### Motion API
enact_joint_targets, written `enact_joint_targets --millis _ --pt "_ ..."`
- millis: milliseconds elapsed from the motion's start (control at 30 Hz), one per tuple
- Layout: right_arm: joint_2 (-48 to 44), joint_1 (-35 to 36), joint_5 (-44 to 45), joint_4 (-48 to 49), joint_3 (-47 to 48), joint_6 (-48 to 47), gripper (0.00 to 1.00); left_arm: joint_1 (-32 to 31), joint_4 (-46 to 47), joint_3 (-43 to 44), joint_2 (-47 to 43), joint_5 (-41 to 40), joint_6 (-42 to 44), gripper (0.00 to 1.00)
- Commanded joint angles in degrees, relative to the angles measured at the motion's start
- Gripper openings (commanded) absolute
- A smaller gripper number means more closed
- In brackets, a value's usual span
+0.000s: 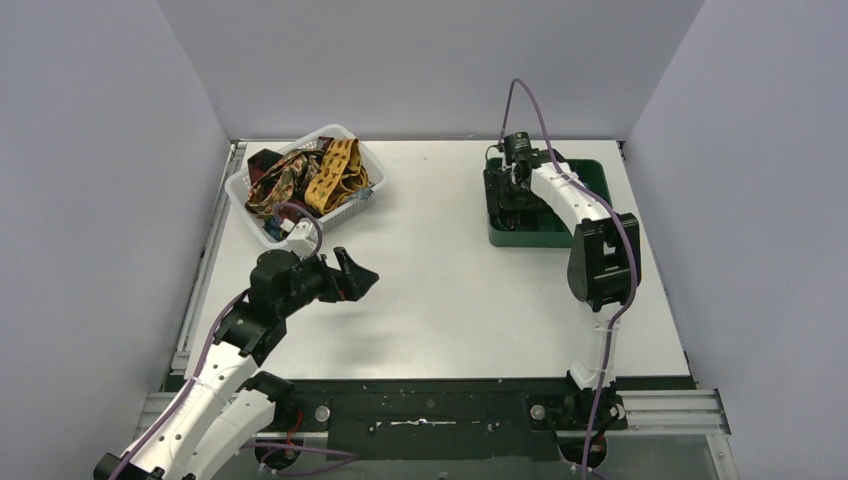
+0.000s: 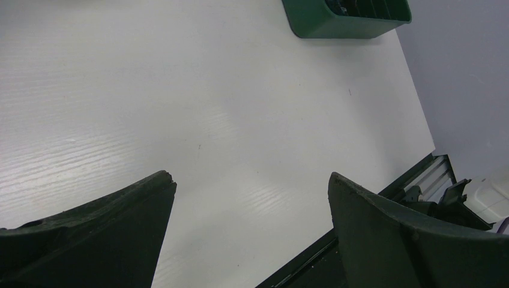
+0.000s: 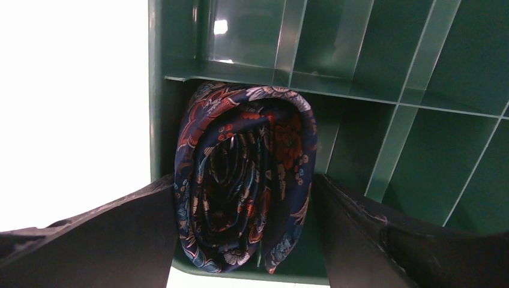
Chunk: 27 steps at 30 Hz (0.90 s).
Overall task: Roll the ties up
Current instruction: Place the tie in the storage box.
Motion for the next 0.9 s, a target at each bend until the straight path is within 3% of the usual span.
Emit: enact_joint_targets --millis 0,567,667,733,867 --pt "-2.4 0.4 0.8 -0.2 0.4 -0.4 0.77 0.4 2.5 1.0 0.2 1.4 0.3 0.97" --pt "-10.2 0.2 -1.6 0.1 -0.5 0.9 0.72 0.4 2.5 0.7 -0.1 1.5 0.1 0.97" --pt "-11.5 -0.4 -0.9 2.1 -2.8 1.9 0.64 0.4 2.6 0.5 -0.1 1.6 0.0 0.97" --pt "-11.7 -1.3 -1.6 3.2 -4.1 2.5 0.52 0.5 2.6 0.4 -0.2 1.7 -0.1 0.97" --pt "-9.6 -1.7 -1.7 3.2 -5.4 2.8 0.4 0.5 2.7 0.2 -0.5 1.8 -0.3 0.97"
